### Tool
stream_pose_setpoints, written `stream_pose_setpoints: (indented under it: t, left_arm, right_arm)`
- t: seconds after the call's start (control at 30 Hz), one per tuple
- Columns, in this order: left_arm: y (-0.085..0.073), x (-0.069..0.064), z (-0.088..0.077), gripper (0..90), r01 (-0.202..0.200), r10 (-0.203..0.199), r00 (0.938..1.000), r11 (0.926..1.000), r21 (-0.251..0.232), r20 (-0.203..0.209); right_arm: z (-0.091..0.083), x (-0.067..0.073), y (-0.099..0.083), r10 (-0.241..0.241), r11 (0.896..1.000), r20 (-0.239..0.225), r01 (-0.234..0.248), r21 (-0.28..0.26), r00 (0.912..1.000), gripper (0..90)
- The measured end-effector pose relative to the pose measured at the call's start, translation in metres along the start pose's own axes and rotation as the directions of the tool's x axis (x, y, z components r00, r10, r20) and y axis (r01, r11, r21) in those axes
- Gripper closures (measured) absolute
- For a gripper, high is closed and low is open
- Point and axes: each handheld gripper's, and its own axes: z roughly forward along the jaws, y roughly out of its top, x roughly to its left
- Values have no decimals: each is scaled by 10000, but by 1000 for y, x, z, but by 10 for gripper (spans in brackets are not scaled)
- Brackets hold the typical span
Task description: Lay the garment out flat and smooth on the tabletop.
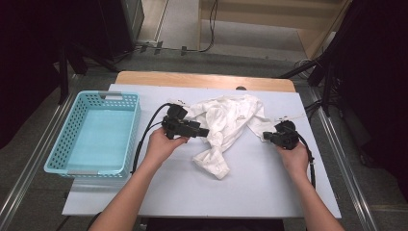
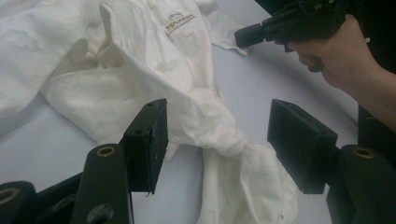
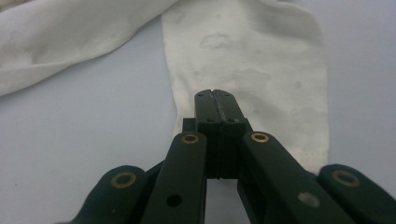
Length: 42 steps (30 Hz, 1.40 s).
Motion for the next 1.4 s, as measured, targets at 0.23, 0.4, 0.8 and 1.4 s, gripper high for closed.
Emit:
stream_pose_setpoints:
  t: [0.23, 0.4, 0.8, 1.4]
  left_arm:
    - [0, 0, 1, 389, -3, 3, 10000, 10000, 51, 27]
    - [-1, 0, 2, 389, 31, -31, 10000, 9999, 96, 43]
    - [-1, 0, 4, 389, 54, -55, 10000, 9999, 154, 47]
    - [-2, -7, 7, 367, -131, 133, 9999, 9996, 240, -78]
  right_arm:
    - [-15, -25, -2, 815, 9964, 142, -811, -262, 9966, 879]
    - [-24, -43, -5, 1297, 9907, 204, -1286, -452, 9913, 879]
    - [-43, -81, -19, 2503, 9652, 115, -2486, -809, 9681, 868]
    - [-40, -85, -19, 2678, 9605, -79, -2676, -764, 9634, 418]
